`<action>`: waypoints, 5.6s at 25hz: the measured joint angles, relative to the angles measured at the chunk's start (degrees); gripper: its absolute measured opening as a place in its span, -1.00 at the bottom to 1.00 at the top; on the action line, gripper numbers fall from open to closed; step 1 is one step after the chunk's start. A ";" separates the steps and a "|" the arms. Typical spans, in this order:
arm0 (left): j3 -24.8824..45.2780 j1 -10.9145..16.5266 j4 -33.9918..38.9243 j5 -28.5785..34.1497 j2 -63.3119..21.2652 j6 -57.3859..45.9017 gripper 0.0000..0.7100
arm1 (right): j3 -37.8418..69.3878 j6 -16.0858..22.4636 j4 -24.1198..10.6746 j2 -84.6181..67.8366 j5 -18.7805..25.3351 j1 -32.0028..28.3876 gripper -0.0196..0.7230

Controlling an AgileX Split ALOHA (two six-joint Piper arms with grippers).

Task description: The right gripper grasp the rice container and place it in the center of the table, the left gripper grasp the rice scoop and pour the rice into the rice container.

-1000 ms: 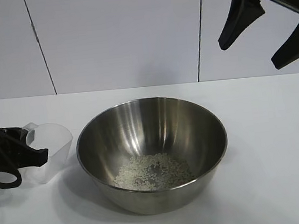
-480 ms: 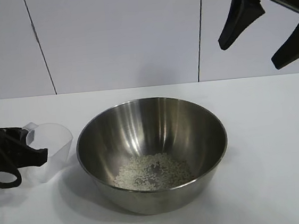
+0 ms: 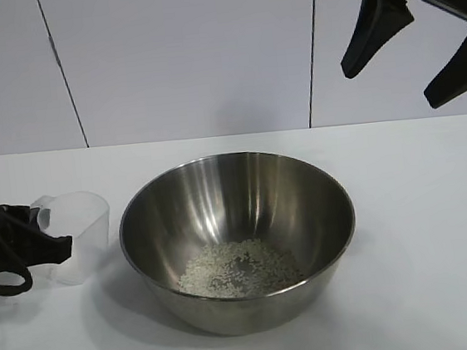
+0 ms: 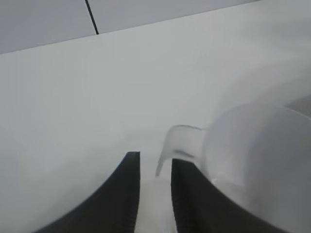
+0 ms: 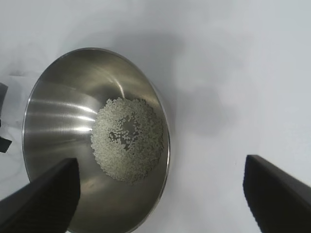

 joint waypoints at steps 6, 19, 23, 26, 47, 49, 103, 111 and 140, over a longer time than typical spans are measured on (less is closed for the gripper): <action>1.05 0.00 0.00 -0.14 0.00 0.00 -0.28 | 0.00 0.00 0.00 0.00 0.00 0.00 0.75; 8.06 0.00 -0.05 -2.14 0.00 -0.06 0.26 | 0.00 0.00 -0.11 0.00 0.00 0.00 0.75; 9.60 0.00 -0.58 -2.21 -0.05 -2.24 0.48 | 0.00 0.00 -0.15 0.00 0.00 0.00 0.75; 10.88 0.00 -1.58 -2.21 -0.09 -3.56 0.53 | 0.00 0.00 -0.18 0.00 0.00 0.00 0.75; 12.94 0.00 -6.91 -2.20 -10.23 -4.03 0.54 | 0.00 0.00 -0.93 0.00 -0.19 0.00 0.75; 13.06 0.00 -6.98 -2.20 -11.47 -4.03 0.54 | 0.00 0.00 -0.99 0.00 -0.25 0.00 0.75; -38.37 0.00 -21.15 106.00 -34.09 -4.70 0.95 | 0.00 0.00 2.83 0.00 0.30 0.00 0.78; -39.05 0.00 -25.14 106.02 -31.42 -2.79 0.95 | 0.00 0.00 3.06 0.00 0.81 0.00 0.78; -38.87 0.00 -28.51 104.45 -29.45 -3.23 0.95 | 0.00 0.00 3.24 0.00 -0.48 0.00 0.78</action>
